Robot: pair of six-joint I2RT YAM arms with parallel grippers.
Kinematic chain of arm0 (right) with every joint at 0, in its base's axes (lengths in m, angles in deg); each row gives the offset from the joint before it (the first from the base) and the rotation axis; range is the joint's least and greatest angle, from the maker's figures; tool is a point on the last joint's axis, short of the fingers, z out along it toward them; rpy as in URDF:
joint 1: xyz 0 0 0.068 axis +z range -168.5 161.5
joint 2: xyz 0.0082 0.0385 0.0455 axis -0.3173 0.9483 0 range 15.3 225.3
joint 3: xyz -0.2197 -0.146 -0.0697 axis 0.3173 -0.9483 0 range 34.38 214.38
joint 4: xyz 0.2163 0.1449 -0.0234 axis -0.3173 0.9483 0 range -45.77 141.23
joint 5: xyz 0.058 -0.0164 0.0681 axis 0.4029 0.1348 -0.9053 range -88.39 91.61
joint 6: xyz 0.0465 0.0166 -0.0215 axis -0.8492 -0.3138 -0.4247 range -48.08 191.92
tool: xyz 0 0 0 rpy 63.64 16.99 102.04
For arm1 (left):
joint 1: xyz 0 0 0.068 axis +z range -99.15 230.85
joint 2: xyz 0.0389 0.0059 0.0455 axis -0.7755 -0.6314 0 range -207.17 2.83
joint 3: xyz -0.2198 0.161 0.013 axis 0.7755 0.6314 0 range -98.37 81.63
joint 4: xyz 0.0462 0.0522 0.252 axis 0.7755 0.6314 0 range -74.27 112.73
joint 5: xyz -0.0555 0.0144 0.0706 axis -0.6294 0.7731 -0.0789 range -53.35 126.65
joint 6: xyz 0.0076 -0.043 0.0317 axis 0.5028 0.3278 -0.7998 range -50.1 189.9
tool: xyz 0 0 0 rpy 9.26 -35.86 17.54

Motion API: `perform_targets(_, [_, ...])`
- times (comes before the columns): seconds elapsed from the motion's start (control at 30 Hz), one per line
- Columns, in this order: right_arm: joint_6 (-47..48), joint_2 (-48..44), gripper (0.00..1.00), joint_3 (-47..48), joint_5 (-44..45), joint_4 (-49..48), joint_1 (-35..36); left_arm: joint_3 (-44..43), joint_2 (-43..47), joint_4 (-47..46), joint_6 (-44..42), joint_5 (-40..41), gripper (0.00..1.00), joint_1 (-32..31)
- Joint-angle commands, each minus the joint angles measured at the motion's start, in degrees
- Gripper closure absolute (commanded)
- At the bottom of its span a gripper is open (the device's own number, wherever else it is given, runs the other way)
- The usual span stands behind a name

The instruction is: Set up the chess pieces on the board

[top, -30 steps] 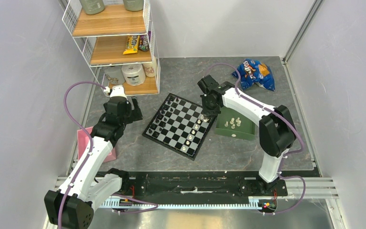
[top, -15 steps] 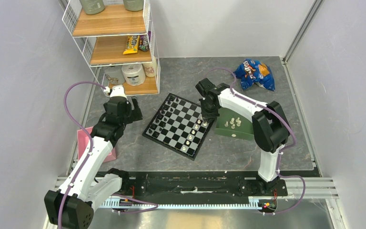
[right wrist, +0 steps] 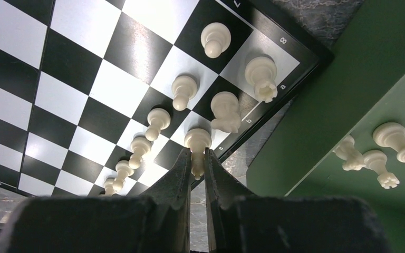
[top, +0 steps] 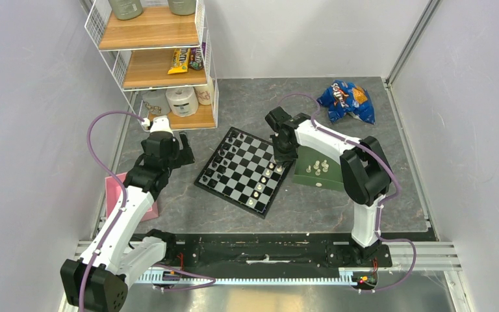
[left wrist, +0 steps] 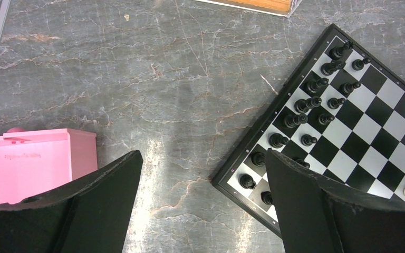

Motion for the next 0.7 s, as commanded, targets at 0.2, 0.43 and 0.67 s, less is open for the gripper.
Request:
perform_targets(0.2, [0.62, 0.67, 0.70, 2.65, 0.88, 0.75, 0.24, -0.91, 0.26, -0.79, -0.75, -0.31, 0.06, 0.22])
perform_targets(0.43, [1.26, -0.19, 0.61, 4.67, 1.70, 2.27, 0.23, -0.83, 0.28, -0.79, -0.79, -0.28, 0.06, 0.22])
perform_targets(0.67, [2.70, -7.13, 0.52, 4.62, 4.39, 2.76, 0.19, -1.26, -0.55, -0.49, -0.77, -0.75, 0.06, 0.22])
